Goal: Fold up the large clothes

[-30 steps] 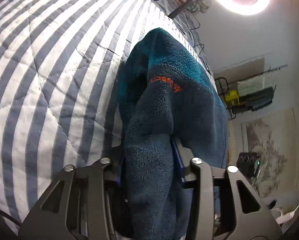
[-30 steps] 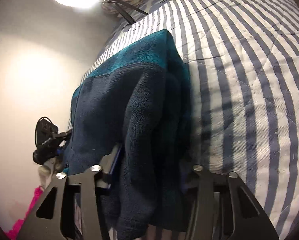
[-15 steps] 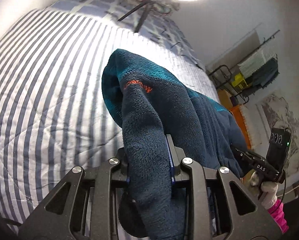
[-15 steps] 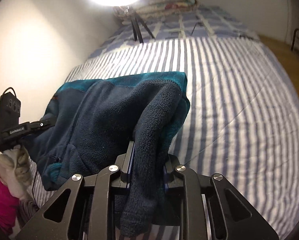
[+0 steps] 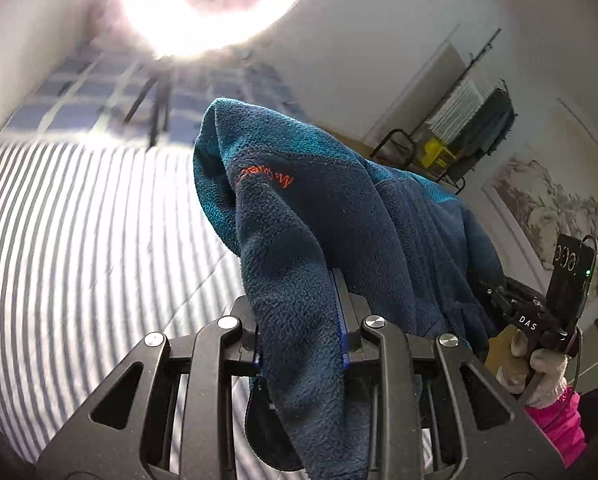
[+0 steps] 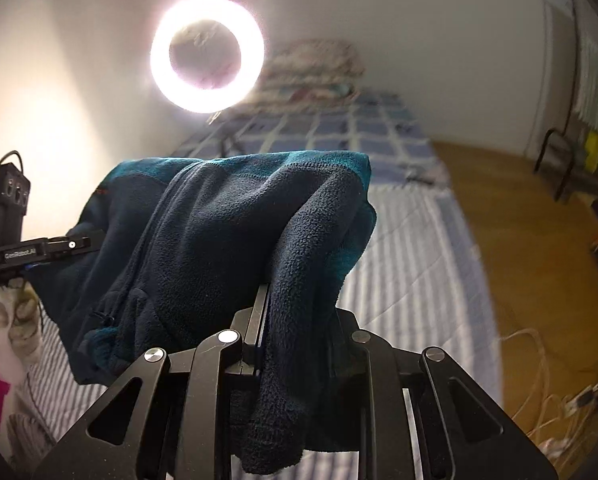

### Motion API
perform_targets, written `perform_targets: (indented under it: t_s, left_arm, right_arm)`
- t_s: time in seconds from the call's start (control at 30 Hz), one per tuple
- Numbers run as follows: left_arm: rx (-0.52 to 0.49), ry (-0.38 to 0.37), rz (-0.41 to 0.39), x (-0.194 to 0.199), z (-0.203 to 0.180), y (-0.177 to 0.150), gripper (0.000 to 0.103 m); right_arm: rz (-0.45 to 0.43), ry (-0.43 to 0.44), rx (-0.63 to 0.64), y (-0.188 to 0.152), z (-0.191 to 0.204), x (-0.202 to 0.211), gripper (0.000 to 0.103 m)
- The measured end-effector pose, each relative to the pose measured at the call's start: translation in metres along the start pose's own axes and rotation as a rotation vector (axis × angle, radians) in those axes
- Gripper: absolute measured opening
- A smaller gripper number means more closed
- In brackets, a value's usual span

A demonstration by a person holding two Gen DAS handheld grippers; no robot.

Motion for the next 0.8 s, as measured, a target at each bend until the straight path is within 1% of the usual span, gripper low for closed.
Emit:
perform_targets:
  t_s: [0.1,0.23,0.33,0.43,0.6,0.67,0.7,0.73,0.8]
  left_arm:
    - [-0.033,-0.012,-0.024,-0.020,-0.029,0.032,0.025]
    - [-0.049,-0.031,-0.050,-0.056,-0.059,0.069,0.025]
    - [-0.067,-0.034,-0.063,-0.090,-0.077,0.091,0.025]
    - [-0.076,-0.031,-0.066,-0.132,-0.088,0.113,0.025]
    - [-0.078,-0.032,-0.076,-0.195,-0.097,0.130,0.025]
    - [-0.077,-0.036,-0.089,-0.220,-0.100,0.132,0.025]
    - [-0.077,-0.037,-0.093,-0.230,-0.098,0.131,0.025]
    - [-0.076,-0.035,-0.091,-0.243,-0.095,0.129,0.025]
    - [-0.071,-0.030,-0.076,-0.268,-0.092,0.124,0.025]
  right_arm:
    - [-0.044,-0.047,0.002,0.027,-0.025,0.005,0.019]
    - [-0.097,-0.098,0.009,0.058,-0.059,0.004,0.019]
    - [-0.127,-0.132,-0.007,0.078,-0.089,-0.008,0.019]
    - [-0.151,-0.153,-0.029,0.093,-0.118,-0.028,0.019]
    - [-0.168,-0.192,-0.036,0.108,-0.158,-0.073,0.019]
    - [-0.173,-0.199,-0.045,0.107,-0.172,-0.081,0.019]
    - [-0.174,-0.203,-0.052,0.106,-0.182,-0.094,0.019]
    - [-0.173,-0.206,-0.057,0.103,-0.188,-0.096,0.019]
    - [-0.164,-0.214,-0.063,0.096,-0.202,-0.115,0.019]
Point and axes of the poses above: each gripper's, at about its wrist camera, not at the fingertips, and x roughly against the way its jaws point, z to its left, y to its top, the point moved 3 cm from there along -x, roughly the way its jaws point, and after that the axes turned 3 degrees about y, right-handed, at the moved point
